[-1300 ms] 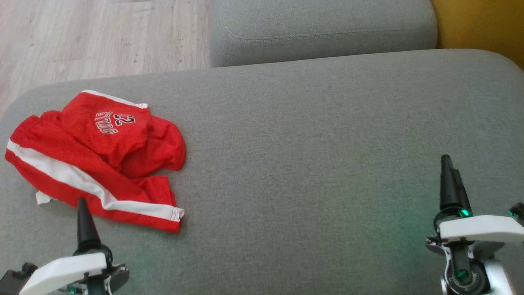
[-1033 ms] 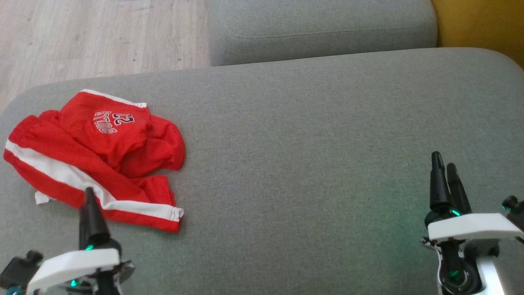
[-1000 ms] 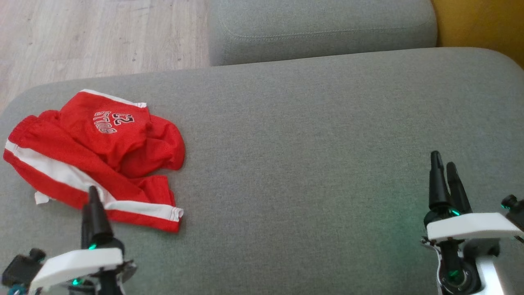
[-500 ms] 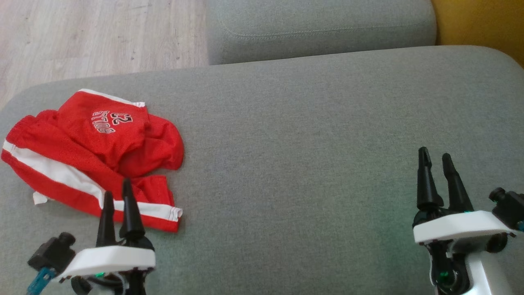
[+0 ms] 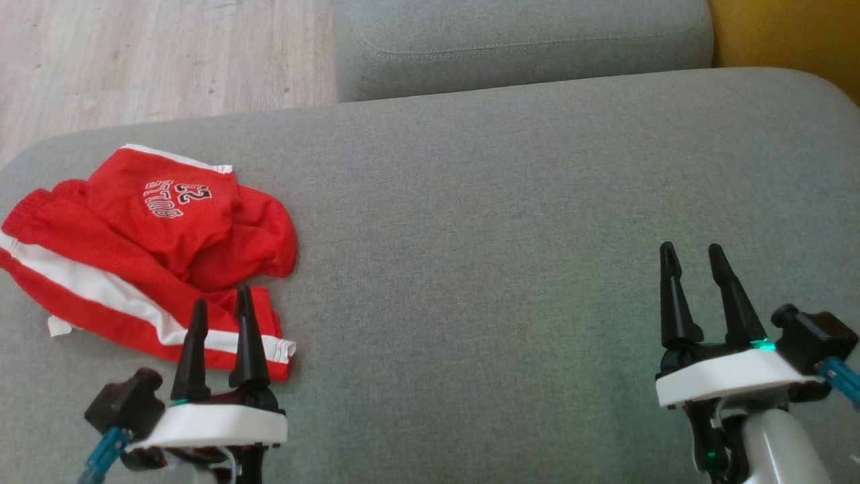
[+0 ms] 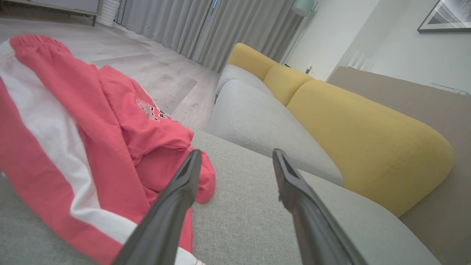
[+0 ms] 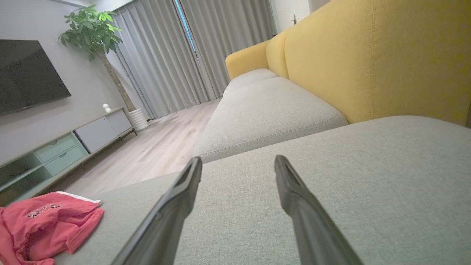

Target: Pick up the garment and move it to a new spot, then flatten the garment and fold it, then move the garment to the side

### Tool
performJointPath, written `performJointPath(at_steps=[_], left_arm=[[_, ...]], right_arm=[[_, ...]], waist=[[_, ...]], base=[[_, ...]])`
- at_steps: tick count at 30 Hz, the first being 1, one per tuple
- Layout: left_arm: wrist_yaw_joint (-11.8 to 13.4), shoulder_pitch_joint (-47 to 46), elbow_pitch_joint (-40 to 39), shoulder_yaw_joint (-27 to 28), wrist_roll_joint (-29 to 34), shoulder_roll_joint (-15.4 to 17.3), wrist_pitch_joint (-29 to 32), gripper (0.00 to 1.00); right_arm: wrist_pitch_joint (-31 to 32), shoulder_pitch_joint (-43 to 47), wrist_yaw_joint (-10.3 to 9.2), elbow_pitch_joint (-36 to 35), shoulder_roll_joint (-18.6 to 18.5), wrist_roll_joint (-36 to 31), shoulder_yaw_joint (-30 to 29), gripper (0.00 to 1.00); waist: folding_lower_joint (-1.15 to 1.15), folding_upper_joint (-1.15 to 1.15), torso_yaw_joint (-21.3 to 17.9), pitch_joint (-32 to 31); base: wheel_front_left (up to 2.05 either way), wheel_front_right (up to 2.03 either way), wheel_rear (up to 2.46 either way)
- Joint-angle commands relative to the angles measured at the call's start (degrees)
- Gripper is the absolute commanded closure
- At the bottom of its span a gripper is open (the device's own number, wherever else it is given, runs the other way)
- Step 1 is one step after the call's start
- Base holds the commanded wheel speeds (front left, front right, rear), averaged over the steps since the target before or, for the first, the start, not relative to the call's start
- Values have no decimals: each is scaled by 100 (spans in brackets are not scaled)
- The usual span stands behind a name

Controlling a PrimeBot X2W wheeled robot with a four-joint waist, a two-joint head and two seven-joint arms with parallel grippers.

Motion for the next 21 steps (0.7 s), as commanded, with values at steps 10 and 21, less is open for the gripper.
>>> performJointPath(at_steps=[10, 21], left_arm=[[88, -208, -332, -76, 929, 62, -230, 0], [339, -230, -415, -392, 1870, 205, -415, 0]], right_arm=[[-246, -174, 23, -328, -41, -917, 213, 0], [-431, -154, 25, -463, -45, -1764, 332, 0]], waist=[[0, 0, -41, 18], [0, 0, -27, 27]], base=[[0, 0, 0], [0, 0, 0]])
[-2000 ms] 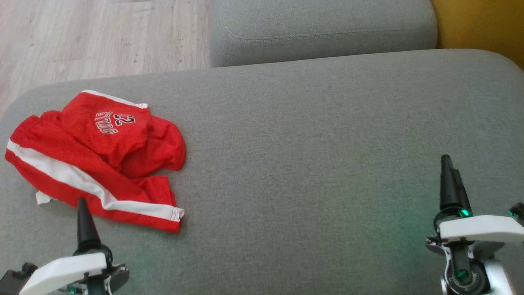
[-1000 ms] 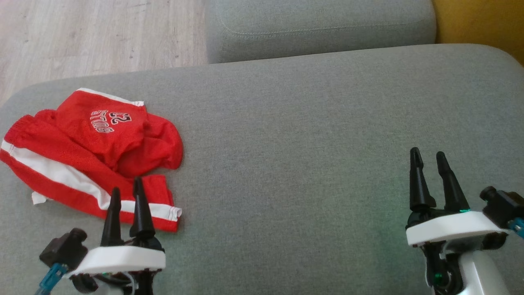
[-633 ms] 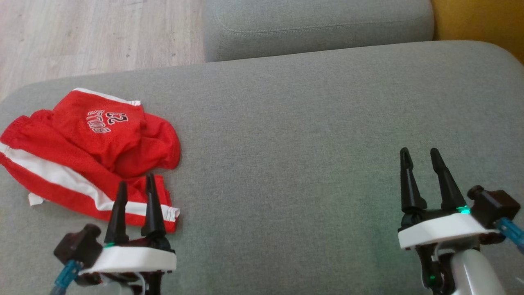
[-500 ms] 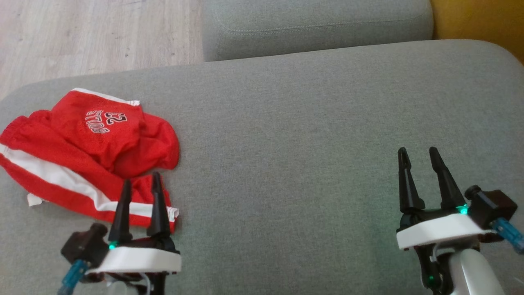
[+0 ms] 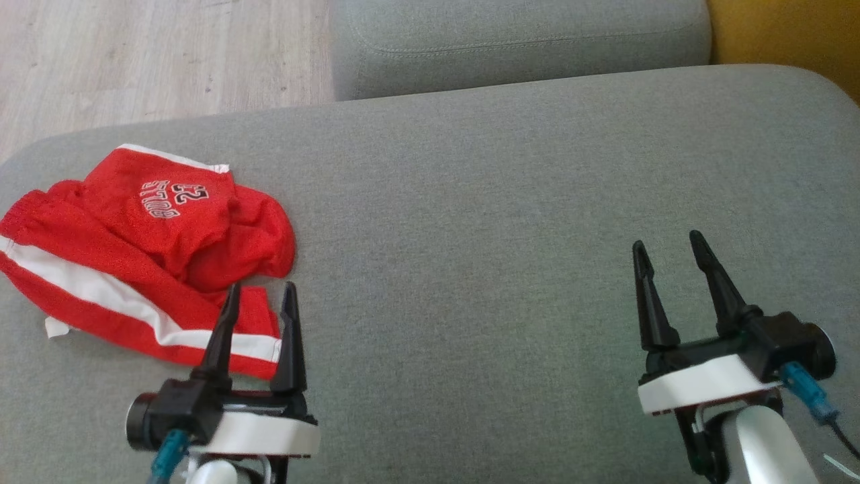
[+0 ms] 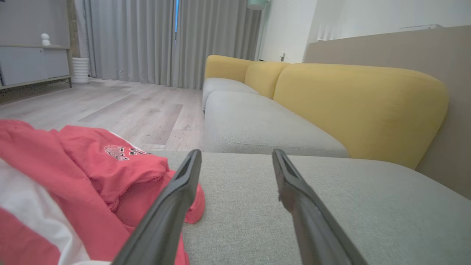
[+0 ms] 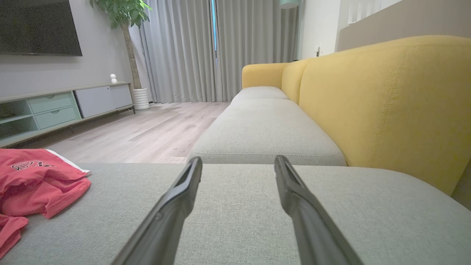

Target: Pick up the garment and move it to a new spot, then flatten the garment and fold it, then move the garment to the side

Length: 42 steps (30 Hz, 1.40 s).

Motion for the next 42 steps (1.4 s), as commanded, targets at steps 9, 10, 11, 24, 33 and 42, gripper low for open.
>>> performJointPath(at_steps=[9, 10, 11, 24, 33, 42], left_arm=[[185, -218, -293, -59, 467, 122, -211, 0], [160, -203, -313, 4, 373, 89, -228, 0], [116, -190, -335, 79, 275, 56, -245, 0], [-368, 29, 109, 443, -43, -49, -397, 0], [-358, -37, 289, 451, -142, -50, -397, 0], [-305, 3, 362, 542, -155, -51, -397, 0]], right_arm=[[-221, -141, 26, -346, -43, -530, 318, 0], [-238, -130, 26, -357, -43, -465, 325, 0], [-255, -111, 26, -364, -44, -315, 303, 0], [-408, 123, 28, 216, -46, 1460, 450, 0], [-408, 60, 28, 371, -46, 1603, 481, 0], [-408, 116, 28, 436, -46, 1649, 642, 0]], waist=[[0, 0, 6, 9], [0, 0, 7, 11], [0, 0, 8, 15], [0, 0, -23, -50], [0, 0, 32, -130], [0, 0, 345, -250]], base=[[0, 0, 0], [0, 0, 0], [0, 0, 0], [0, 0, 0], [0, 0, 0], [0, 0, 0]])
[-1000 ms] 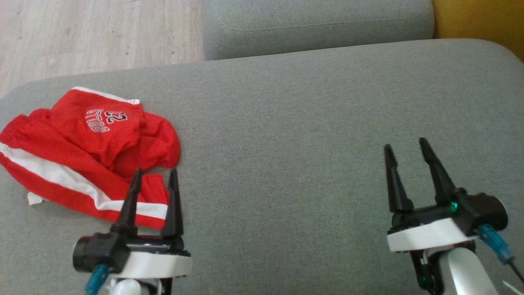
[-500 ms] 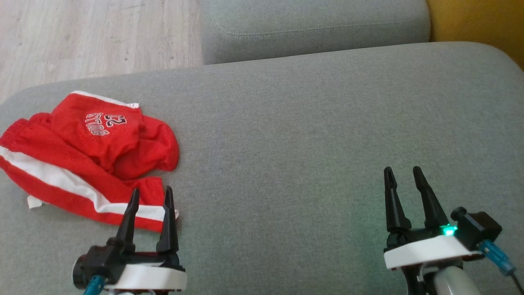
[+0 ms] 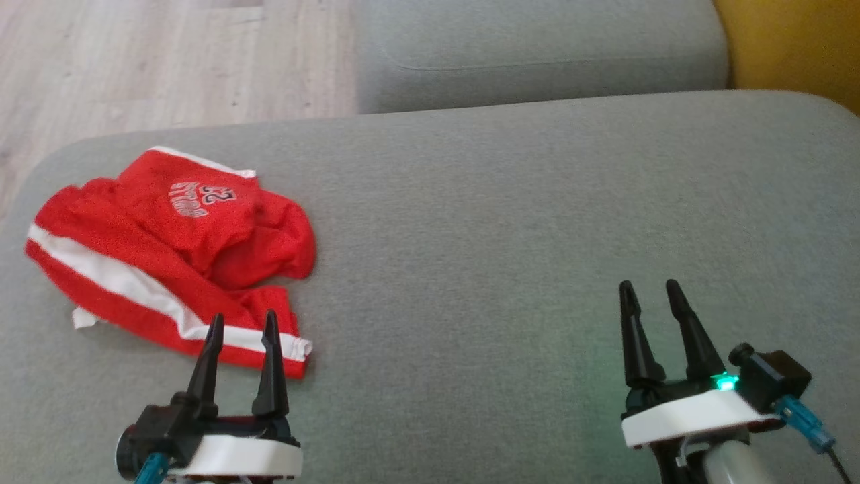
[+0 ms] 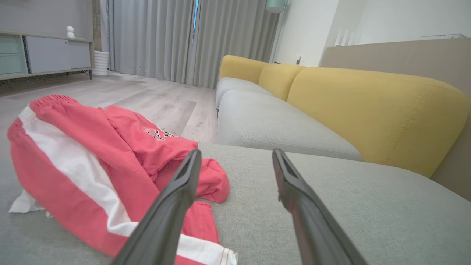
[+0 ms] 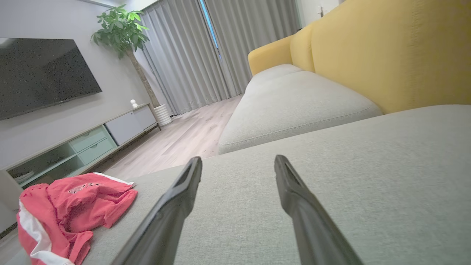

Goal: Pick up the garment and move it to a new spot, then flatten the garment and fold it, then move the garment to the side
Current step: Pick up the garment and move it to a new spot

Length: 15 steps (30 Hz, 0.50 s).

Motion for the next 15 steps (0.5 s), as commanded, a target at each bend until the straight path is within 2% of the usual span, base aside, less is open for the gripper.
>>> performJointPath(at_steps=[1, 15], left_arm=[[62, -151, -156, 198, -27, -8, -55, 0], [121, -11, -102, 392, 32, -8, -55, 0]], right_arm=[[-63, -162, 28, -153, -38, 16, 196, 0], [-63, -92, 28, -121, -38, 21, 626, 0]], waist=[[0, 0, 140, -53], [0, 0, 853, -169]], base=[[0, 0, 0], [0, 0, 0]])
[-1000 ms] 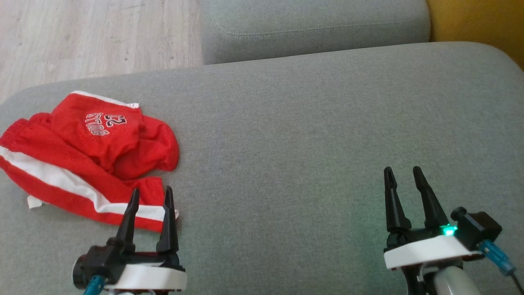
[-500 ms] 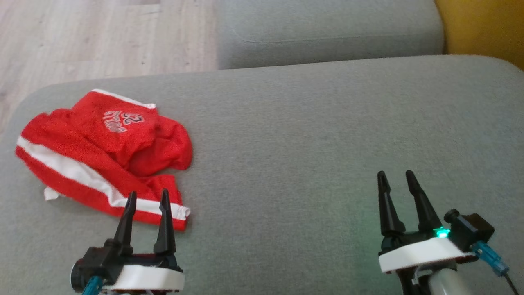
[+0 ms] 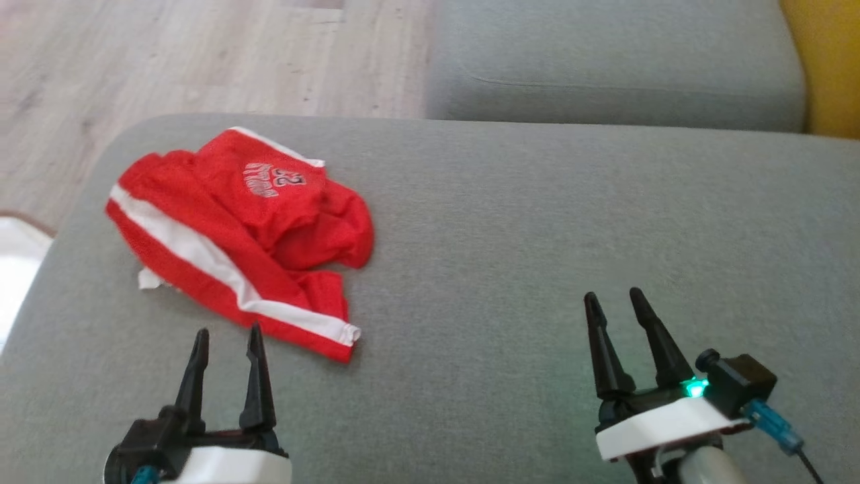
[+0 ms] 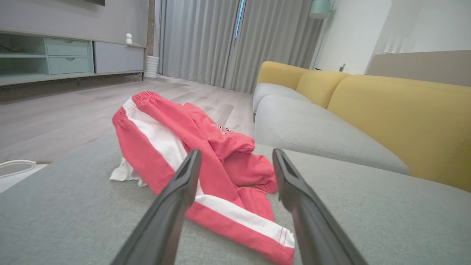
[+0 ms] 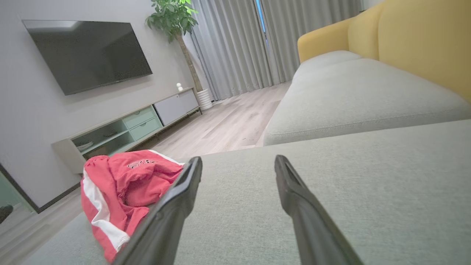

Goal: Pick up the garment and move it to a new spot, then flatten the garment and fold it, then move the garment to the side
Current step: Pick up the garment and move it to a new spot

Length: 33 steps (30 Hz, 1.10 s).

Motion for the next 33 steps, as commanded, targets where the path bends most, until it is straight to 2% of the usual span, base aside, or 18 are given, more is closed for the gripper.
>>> performJointPath(at_steps=[1, 6, 13, 24, 28, 33], left_arm=[[34, -157, -170, 198, 32, -7, -55, 0], [46, -118, -160, 216, 59, -7, -55, 0], [31, -62, -146, 336, 97, -7, -55, 0], [-49, -338, -166, 709, 383, 8, -55, 0], [-134, -899, 112, 925, 535, 264, -55, 0], [-239, -2006, 1023, 1022, 583, 967, 76, 0]], right_arm=[[-63, -94, 28, -155, -34, 29, 165, 0], [-63, -47, 28, -117, -34, 56, 303, 0], [-63, -23, 28, -103, -34, 137, 553, 0], [-63, -126, 28, -140, -34, 110, 592, 0], [-63, -247, 28, -201, -34, 27, 503, 0], [-63, -381, 28, -259, -34, -98, 369, 0]], waist=[[0, 0, 123, -27], [0, 0, 387, -69], [0, 0, 563, -96], [0, 0, 344, 172], [0, 0, 183, 446], [0, 0, -22, 789]], base=[[0, 0, 0], [0, 0, 0], [0, 0, 0], [0, 0, 0], [0, 0, 0], [0, 0, 0]])
